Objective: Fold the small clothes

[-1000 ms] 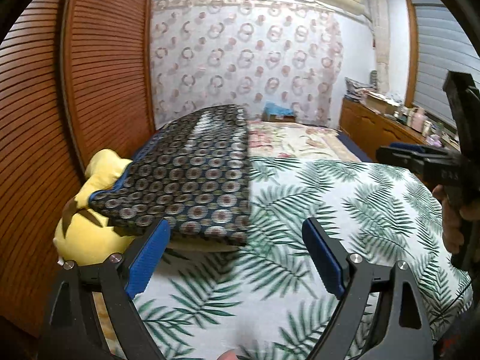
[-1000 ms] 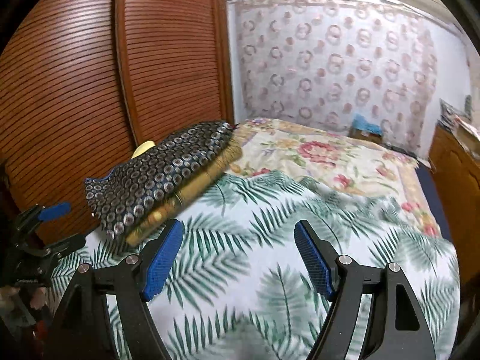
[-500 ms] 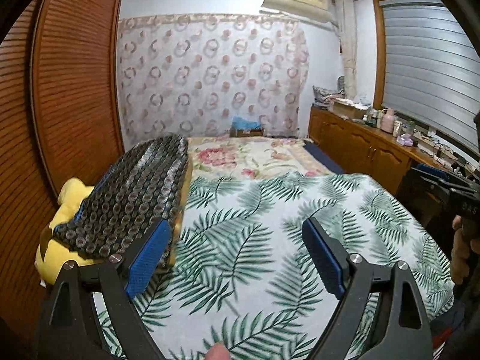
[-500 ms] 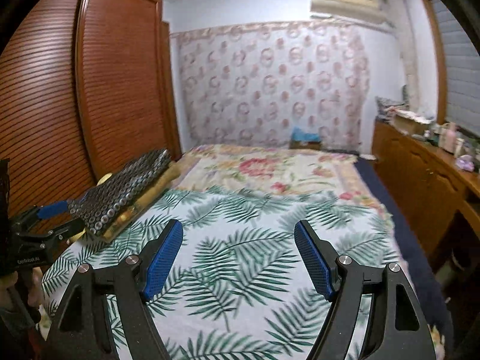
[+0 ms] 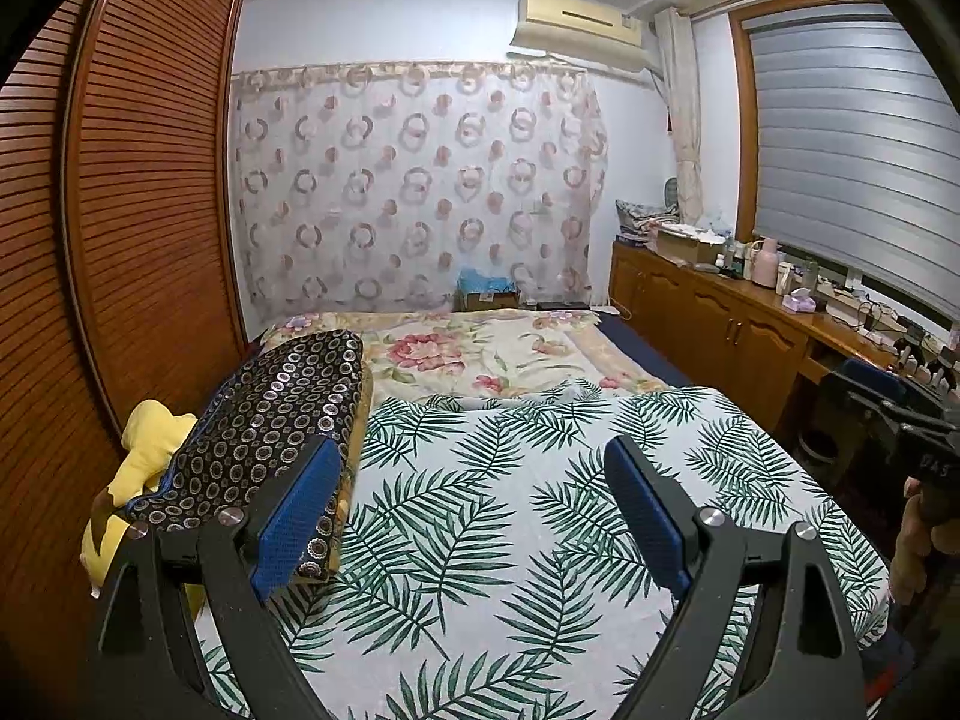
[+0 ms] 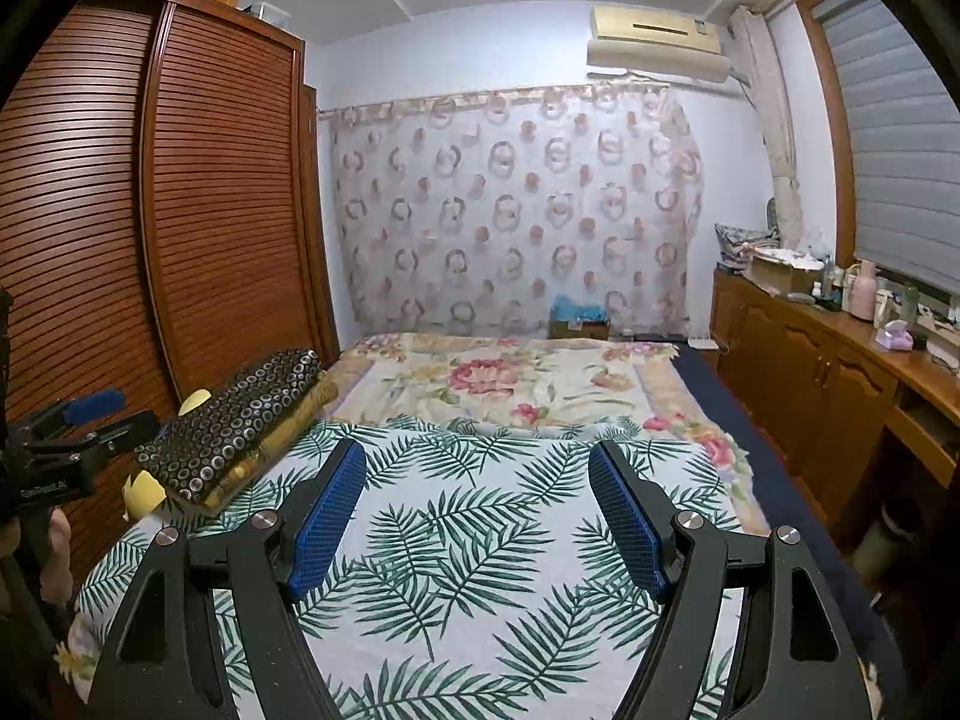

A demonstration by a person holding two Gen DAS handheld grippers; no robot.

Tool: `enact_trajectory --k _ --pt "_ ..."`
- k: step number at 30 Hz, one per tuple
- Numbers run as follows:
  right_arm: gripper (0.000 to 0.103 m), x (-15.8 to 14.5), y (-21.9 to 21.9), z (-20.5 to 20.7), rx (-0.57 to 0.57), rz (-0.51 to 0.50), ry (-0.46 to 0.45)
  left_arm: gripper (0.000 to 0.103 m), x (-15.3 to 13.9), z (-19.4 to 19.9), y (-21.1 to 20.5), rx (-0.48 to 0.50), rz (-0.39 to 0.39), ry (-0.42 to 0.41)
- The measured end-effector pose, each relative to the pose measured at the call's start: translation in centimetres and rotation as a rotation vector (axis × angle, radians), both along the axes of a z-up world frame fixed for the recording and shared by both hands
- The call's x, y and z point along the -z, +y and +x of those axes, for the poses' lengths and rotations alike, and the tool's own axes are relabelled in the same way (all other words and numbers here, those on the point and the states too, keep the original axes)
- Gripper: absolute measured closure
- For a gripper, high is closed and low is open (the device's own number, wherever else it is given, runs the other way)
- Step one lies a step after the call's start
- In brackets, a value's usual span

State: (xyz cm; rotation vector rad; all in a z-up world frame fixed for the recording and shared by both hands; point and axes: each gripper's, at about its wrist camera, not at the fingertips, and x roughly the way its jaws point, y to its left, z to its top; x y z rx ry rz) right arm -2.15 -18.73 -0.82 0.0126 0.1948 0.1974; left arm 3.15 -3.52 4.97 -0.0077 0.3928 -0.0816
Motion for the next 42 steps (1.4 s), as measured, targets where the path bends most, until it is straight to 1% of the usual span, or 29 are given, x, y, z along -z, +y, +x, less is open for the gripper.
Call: enact_trajectory --k 2,7,42 --pt "0.025 0.3 0.4 0.6 0.003 0.0 0.002 0.013 0.0 0.0 0.0 0.0 0.0 0.0" --pt "0.025 0.1 -0.5 1.5 0.002 0.006 0.004 0.013 0.0 -0.2 -0.1 -0.002 0.002 0.001" --pt "0.025 0.1 -2.2 2.2 -0.021 -0.007 0.004 0.013 0.1 -0.5 0.4 -0.017 0.006 -0.004"
